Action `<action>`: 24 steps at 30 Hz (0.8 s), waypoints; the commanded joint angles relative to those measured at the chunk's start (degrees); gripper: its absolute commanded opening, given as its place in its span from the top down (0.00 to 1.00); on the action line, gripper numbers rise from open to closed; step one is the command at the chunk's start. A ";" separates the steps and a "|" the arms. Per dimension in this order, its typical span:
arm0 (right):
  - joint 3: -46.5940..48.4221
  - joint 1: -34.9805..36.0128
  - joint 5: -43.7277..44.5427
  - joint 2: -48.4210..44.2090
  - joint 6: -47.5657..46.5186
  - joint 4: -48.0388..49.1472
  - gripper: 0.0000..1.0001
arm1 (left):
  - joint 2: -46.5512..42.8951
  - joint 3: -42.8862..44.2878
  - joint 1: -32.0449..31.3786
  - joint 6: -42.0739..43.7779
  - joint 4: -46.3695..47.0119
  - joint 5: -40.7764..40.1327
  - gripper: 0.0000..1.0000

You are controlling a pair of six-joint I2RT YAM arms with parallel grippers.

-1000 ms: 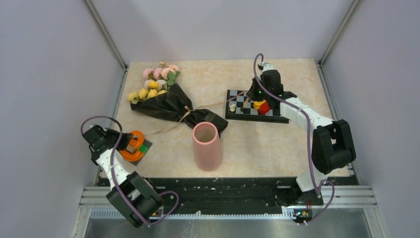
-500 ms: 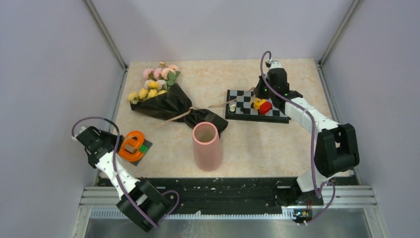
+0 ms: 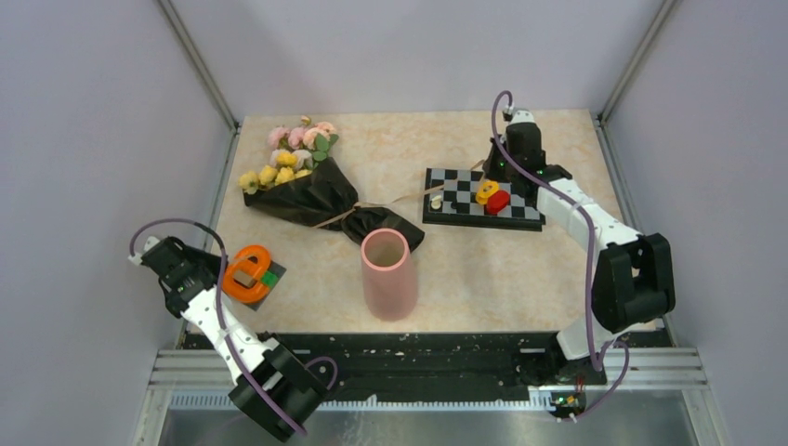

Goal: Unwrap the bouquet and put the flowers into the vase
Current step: Untie the ribbon from the wrapping paper.

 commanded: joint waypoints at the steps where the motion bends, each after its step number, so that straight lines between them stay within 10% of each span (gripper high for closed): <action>1: 4.80 -0.43 2.41 -1.08 -0.28 -3.44 0.99 | 0.11 1.80 -0.09 1.19 1.33 1.74 0.89; 10: -1.39 -0.45 -1.35 -12.10 0.12 -3.66 0.33 | 1.05 0.98 -0.49 2.25 2.24 5.07 0.21; 24: -13.60 0.02 -17.15 -31.89 4.12 -3.71 0.21 | -7.91 2.85 -15.21 6.14 1.50 -1.14 0.12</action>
